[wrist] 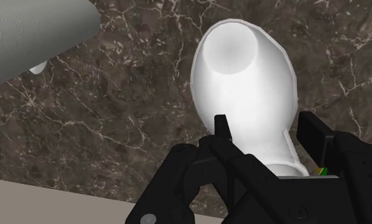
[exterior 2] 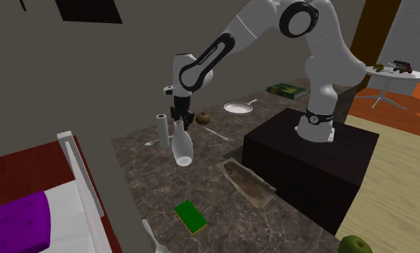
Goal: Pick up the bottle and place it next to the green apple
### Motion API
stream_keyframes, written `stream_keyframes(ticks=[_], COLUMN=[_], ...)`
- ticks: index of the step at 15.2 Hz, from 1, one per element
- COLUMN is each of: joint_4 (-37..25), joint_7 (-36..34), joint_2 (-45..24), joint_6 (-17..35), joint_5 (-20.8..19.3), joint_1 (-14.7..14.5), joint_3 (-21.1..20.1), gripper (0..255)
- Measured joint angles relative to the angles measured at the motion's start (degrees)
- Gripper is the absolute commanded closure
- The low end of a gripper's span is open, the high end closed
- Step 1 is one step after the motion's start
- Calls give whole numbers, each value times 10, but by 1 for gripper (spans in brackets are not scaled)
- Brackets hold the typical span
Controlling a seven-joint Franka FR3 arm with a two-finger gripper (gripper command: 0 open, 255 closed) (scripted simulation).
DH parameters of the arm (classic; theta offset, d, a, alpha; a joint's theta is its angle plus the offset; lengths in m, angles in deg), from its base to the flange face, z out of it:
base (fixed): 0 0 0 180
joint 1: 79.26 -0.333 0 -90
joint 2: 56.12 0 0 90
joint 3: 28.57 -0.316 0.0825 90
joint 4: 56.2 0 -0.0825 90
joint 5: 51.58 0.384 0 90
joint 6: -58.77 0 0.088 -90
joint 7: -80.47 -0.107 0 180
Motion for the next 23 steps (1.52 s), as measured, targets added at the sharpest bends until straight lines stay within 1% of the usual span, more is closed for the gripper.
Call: stream_keyframes(ticks=[13, 23], joint_4=[0, -17], joint_7=[-31, -56], joint_2=[64, 107], joint_6=[-60, -115], joint_5=[-42, -74], joint_1=[-22, -35], joint_3=[32, 53], gripper=[255, 255])
